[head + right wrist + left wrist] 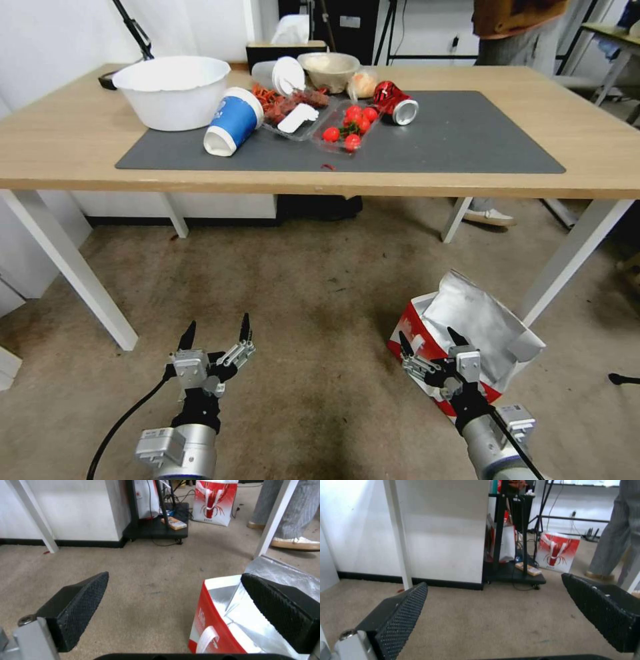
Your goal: Pick up the food delivery bag from the floor and place it on the table.
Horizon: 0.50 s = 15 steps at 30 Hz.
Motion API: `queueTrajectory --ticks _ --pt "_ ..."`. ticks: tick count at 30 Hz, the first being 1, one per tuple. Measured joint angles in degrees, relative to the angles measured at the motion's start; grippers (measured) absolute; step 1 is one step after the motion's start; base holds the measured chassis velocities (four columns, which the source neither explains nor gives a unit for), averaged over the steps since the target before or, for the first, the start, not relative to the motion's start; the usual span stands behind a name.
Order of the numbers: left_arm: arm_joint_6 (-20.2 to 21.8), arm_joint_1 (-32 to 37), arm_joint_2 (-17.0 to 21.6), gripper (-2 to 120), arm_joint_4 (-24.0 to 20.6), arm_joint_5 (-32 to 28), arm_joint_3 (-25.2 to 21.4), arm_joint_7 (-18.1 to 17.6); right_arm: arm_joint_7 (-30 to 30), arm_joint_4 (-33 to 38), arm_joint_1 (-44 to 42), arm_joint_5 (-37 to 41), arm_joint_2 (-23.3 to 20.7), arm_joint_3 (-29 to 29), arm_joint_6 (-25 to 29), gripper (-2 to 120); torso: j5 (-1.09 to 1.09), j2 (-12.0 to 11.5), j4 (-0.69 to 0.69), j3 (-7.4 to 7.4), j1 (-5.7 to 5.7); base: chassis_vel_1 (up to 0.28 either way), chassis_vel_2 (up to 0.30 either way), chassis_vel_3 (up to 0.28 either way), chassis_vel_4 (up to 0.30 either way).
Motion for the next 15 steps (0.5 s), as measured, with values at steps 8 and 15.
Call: queueTrajectory --ticks 8,15 --pt "-0.92 -0.66 -0.05 100 1.26 3.23 -0.33 0.14 -0.08 -0.03 0.03 -0.10 -0.05 0.06 0.00 100 0.00 -1.62 0.00 -1.06 -0.52 0.000 0.000 0.000 0.000" --pt "-0.96 -0.35 -0.28 100 1.53 2.06 -0.16 -0.14 -0.12 -0.32 0.01 -0.15 0.04 0.16 0.06 100 0.00 -3.16 0.00 -2.35 -0.78 0.000 0.000 0.000 0.000"
